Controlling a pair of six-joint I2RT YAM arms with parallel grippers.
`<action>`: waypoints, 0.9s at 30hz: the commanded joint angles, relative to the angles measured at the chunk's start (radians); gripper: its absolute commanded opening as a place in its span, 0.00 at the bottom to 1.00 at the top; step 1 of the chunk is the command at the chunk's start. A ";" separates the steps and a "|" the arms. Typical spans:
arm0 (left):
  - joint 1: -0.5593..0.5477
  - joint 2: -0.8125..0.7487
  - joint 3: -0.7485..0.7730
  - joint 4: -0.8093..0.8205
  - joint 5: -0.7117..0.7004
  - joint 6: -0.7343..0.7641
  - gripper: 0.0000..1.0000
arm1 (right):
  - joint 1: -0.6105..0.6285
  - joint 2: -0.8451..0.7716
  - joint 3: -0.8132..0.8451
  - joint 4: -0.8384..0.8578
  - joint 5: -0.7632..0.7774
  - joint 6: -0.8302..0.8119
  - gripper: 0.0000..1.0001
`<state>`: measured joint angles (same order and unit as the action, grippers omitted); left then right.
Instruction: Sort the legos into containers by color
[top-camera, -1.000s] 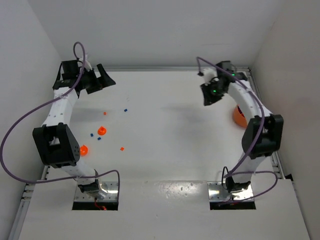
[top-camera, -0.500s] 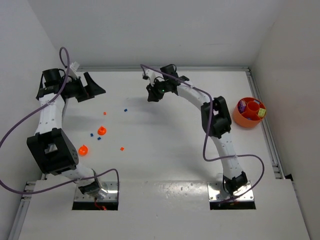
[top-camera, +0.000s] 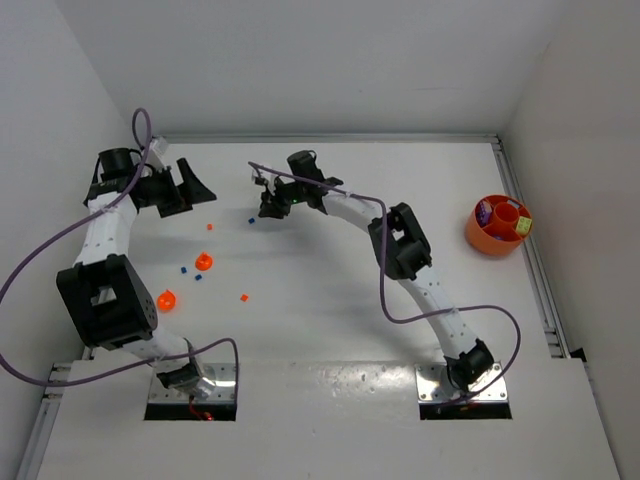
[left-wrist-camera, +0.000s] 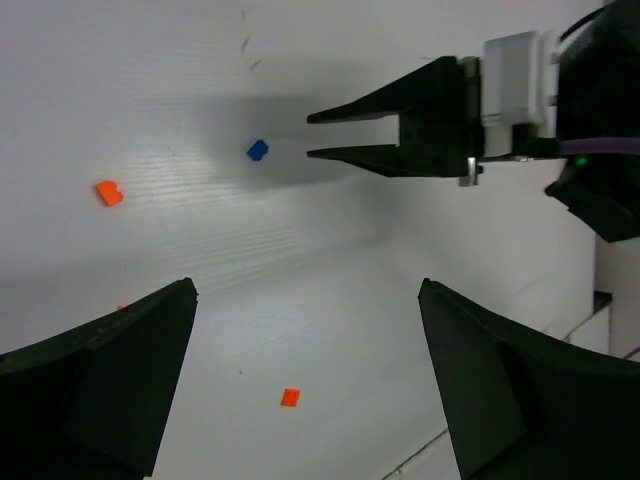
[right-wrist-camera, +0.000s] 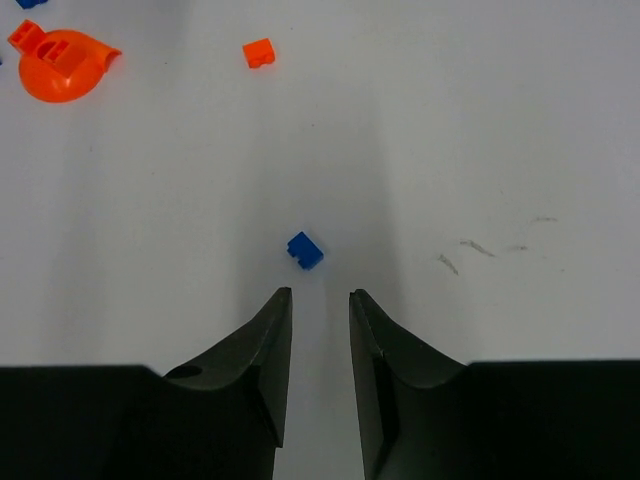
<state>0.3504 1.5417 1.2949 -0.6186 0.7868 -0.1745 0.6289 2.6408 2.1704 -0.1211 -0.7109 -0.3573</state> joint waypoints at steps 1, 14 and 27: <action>-0.062 -0.037 -0.043 0.070 -0.147 0.025 0.99 | -0.009 -0.095 -0.070 0.162 -0.013 0.049 0.30; -0.363 0.338 0.134 0.191 -0.491 0.260 0.46 | -0.104 -0.550 -0.575 0.029 0.016 0.095 0.27; -0.482 0.526 0.316 0.117 -0.583 0.337 0.43 | -0.164 -0.670 -0.696 -0.040 -0.059 0.216 0.58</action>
<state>-0.1040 2.0617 1.5753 -0.4843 0.2214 0.1238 0.4721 2.0125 1.4788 -0.1692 -0.7246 -0.1738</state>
